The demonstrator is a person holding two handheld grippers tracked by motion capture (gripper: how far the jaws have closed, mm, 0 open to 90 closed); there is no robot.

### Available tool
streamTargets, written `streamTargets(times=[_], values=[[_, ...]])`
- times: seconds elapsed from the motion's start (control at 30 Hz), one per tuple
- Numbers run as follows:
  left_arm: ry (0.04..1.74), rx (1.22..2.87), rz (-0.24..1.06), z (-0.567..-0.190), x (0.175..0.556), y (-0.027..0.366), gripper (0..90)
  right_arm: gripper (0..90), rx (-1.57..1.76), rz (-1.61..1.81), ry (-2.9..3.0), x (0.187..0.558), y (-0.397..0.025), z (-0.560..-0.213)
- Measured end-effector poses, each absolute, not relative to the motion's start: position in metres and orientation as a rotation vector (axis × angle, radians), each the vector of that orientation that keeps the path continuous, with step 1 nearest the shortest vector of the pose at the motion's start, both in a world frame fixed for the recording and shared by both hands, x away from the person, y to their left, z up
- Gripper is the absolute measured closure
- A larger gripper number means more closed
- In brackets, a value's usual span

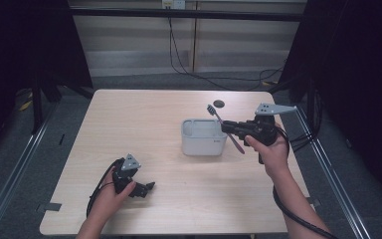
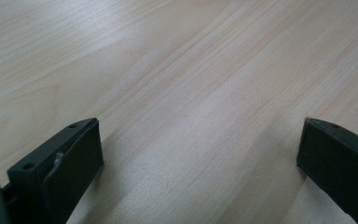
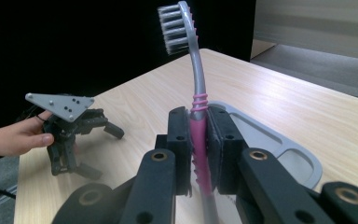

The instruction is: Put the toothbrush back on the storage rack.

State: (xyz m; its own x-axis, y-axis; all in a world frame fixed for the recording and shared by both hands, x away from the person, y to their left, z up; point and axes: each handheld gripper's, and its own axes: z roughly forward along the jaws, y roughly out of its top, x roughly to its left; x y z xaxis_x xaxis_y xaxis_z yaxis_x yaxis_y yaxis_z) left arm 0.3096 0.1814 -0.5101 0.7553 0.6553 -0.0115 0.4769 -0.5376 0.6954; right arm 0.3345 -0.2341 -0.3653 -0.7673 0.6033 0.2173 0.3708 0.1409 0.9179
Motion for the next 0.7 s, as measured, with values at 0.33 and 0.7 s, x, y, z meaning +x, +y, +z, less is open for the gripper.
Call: streamTargets(times=[0.33, 0.7], values=[[0.844, 2.243, 0.326, -0.51, 0.31, 0.181, 0.0, 80.5, 0.977, 1.704, 2.18, 0.342, -0.233, -0.364], [0.839, 2.25, 0.327, -0.51, 0.31, 0.182, 0.0, 80.5, 0.97, 1.727, 2.144, 0.349, -0.229, -0.354]])
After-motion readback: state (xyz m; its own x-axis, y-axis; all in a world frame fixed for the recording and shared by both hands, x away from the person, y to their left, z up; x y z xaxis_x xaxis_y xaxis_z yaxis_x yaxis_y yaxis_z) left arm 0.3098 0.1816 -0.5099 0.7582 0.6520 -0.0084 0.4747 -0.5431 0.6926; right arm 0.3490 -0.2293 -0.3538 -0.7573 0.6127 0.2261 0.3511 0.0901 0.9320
